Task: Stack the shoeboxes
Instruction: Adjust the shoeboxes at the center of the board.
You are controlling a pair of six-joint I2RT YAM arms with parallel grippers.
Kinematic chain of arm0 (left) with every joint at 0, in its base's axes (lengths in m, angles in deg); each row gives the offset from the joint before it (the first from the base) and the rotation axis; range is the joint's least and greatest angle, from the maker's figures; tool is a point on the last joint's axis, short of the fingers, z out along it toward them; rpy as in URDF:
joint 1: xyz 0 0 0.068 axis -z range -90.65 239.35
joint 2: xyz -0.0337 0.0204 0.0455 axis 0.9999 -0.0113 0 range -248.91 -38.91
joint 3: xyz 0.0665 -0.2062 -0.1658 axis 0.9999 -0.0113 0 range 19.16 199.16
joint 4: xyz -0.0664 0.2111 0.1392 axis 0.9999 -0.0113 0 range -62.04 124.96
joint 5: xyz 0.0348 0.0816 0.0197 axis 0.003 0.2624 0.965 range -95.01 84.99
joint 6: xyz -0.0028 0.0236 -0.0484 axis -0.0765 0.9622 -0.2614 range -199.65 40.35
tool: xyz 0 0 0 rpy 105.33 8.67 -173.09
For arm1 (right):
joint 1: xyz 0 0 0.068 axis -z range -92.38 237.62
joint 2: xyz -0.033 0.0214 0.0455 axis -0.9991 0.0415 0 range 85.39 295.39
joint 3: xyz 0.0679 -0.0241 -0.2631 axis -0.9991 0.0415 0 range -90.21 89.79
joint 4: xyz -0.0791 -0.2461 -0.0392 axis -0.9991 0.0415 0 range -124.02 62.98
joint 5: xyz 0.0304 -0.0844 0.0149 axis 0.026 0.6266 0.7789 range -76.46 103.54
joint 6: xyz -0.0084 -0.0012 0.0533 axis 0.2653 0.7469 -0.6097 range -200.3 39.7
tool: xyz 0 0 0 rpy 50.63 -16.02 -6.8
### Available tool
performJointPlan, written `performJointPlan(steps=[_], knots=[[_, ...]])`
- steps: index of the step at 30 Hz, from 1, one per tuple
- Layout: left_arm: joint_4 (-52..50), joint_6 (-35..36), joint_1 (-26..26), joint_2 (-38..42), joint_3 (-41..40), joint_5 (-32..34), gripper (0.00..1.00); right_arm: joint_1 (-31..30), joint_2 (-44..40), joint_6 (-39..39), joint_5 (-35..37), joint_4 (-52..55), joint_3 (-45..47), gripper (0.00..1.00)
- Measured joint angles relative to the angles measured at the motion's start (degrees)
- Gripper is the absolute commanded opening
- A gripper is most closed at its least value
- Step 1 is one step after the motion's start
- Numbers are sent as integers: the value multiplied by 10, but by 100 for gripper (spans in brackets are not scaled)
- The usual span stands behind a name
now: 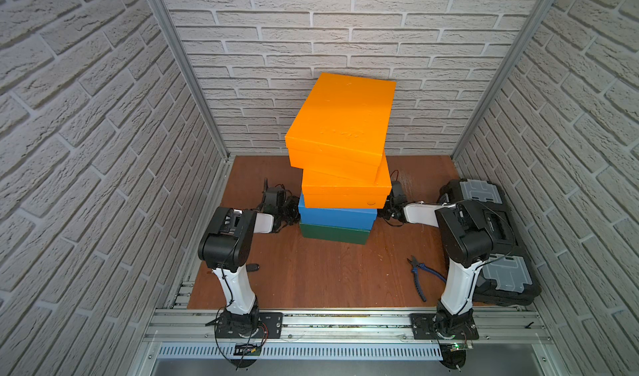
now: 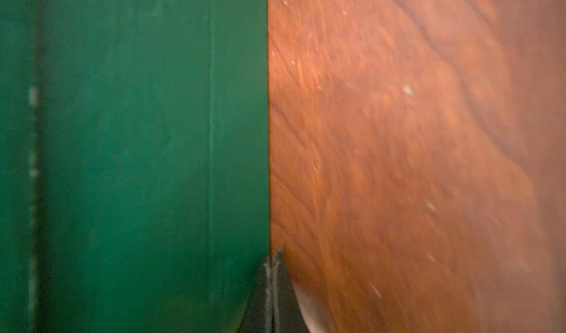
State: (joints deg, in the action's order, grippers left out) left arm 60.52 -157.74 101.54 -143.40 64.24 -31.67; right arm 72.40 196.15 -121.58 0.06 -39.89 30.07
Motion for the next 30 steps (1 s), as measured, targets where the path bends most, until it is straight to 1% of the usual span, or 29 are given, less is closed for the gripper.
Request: performJointPlan(steps=[5,11,16,20,23,27,30], knots=[[-6,1,11,28,-30,9,54,1,-18,13,1,45,7,3],[-14,11,14,55,-49,6,54,15,-29,19,-20,87,7,3],[-39,27,11,95,-63,-11,54,37,-80,39,-36,135,7,3],[-79,49,-7,144,-61,-21,54,51,-155,63,-42,170,8,3],[-123,73,-16,180,-45,-19,54,58,-204,79,-42,196,8,3],[-158,97,-16,211,-21,-14,54,60,-233,87,-57,212,7,3],[-166,106,-16,219,-13,-14,54,59,-222,86,-78,218,1,3]])
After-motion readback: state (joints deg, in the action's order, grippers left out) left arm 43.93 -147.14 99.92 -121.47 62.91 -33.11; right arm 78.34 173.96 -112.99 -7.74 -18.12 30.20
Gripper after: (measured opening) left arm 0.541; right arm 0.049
